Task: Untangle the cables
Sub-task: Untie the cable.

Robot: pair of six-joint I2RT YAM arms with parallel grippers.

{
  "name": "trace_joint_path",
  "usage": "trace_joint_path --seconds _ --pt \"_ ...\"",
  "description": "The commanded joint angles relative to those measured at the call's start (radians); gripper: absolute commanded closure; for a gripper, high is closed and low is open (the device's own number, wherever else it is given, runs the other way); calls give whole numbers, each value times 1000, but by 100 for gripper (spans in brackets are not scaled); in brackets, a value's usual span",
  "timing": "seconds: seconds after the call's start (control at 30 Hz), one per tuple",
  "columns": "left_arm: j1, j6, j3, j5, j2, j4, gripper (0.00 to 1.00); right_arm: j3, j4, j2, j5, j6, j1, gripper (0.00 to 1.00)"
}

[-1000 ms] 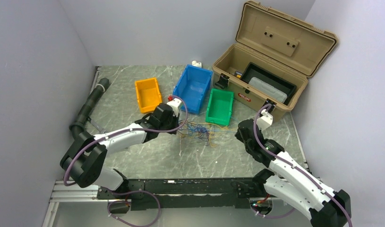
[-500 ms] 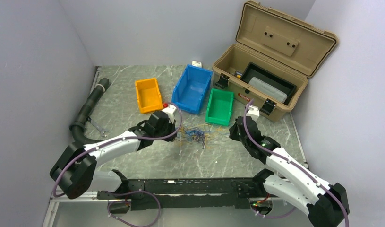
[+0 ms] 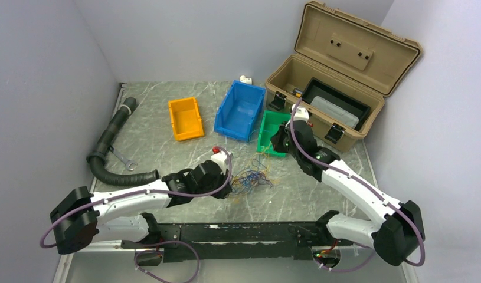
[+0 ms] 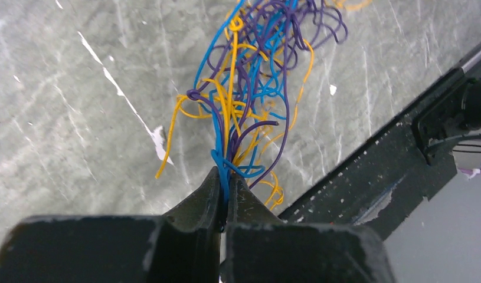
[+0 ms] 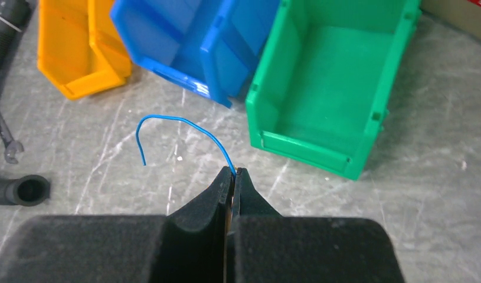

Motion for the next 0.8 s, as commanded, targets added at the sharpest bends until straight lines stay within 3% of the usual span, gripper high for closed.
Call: trace_joint_path --seconds 0.0,0.1,0.23,0.3,0.4,0.57,0.77 --pt "-65 -74 45 -53 -26 -60 80 91 99 66 -64 -42 -4 100" --pt "-73 -71 93 -81 -10 -142 42 136 94 129 -110 -53 -3 96" --pt "-70 -25 152 -152 -34 -256 17 191 8 202 -134 -49 -3 36" --pt "-57 12 172 -159 -67 -282 9 172 -20 189 -109 -46 -4 25" --pt "11 82 193 -92 -97 -292 6 110 -34 123 -79 -35 -4 19" --pt "154 183 205 53 -92 -248 6 -6 -79 -4 -53 36 -3 18" --pt "256 287 282 165 30 -202 2 -149 -121 -134 -78 173 -3 18"
